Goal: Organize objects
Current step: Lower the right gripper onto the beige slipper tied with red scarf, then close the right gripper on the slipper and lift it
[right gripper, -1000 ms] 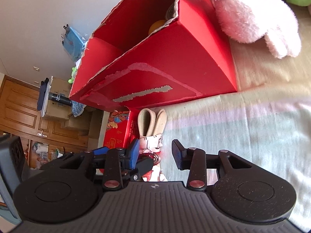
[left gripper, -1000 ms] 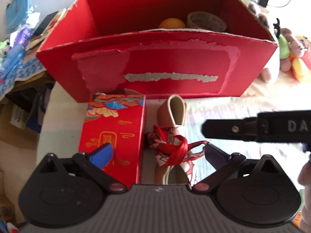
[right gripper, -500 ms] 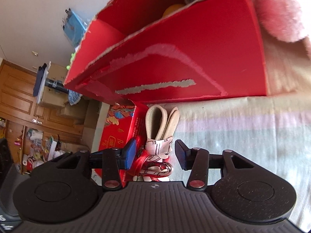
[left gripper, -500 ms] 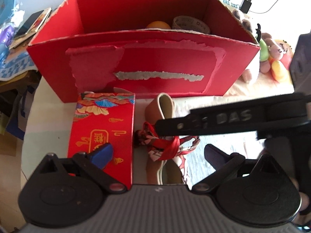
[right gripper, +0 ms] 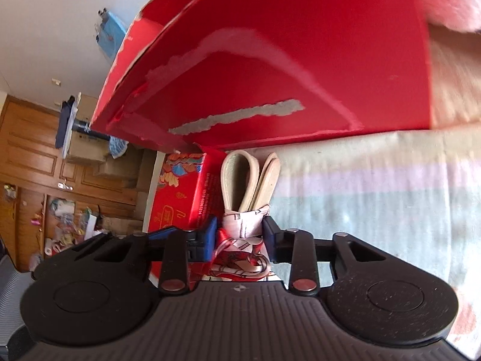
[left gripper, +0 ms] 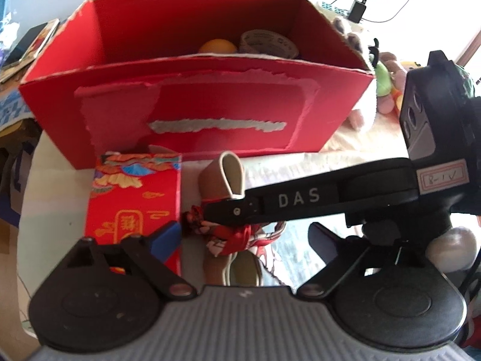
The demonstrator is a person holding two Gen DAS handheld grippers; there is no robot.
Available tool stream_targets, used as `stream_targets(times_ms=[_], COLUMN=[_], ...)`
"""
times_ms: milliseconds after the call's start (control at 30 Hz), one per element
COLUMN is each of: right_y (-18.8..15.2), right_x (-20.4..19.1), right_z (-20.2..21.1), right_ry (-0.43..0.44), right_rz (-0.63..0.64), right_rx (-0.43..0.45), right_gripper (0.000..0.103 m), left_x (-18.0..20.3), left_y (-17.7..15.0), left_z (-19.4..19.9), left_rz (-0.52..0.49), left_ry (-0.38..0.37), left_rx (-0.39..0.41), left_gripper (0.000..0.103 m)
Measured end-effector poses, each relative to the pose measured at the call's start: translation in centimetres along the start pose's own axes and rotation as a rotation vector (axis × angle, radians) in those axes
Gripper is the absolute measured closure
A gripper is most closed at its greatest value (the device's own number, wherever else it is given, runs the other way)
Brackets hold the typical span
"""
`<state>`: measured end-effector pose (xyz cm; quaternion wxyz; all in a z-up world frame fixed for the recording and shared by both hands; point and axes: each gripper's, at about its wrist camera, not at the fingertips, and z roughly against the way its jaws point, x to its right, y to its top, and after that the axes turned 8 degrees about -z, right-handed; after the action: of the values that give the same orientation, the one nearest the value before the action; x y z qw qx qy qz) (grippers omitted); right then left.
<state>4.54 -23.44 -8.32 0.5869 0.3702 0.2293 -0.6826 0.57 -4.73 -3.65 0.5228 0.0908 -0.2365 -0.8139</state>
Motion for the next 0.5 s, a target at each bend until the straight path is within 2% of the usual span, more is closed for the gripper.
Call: stream_targets(times_ms=[333,433,500], right_y=[-0.1,0.0,0.1], right_x=[2.9,3.5,3.9], right_z=[2.6,3.4,4.0], right_ry=[0.010,0.026,0.028], right_rz=[-0.079,-0.090,-0.094], right_rx=[0.030,0.045,0.060], right_gripper=[0.079,0.087,0.090], left_x=[2.6,3.1,3.6], left_y=[0.9,1.1,1.2], left_z=[-2.9,-3.6,-3.8], left_rz=[-0.031,-0.017,-0.030], left_ry=[0.017,0.006,0.035], left_rx=[-0.087,-0.100,-0.104], left_gripper=[0.016,0.016,0.019])
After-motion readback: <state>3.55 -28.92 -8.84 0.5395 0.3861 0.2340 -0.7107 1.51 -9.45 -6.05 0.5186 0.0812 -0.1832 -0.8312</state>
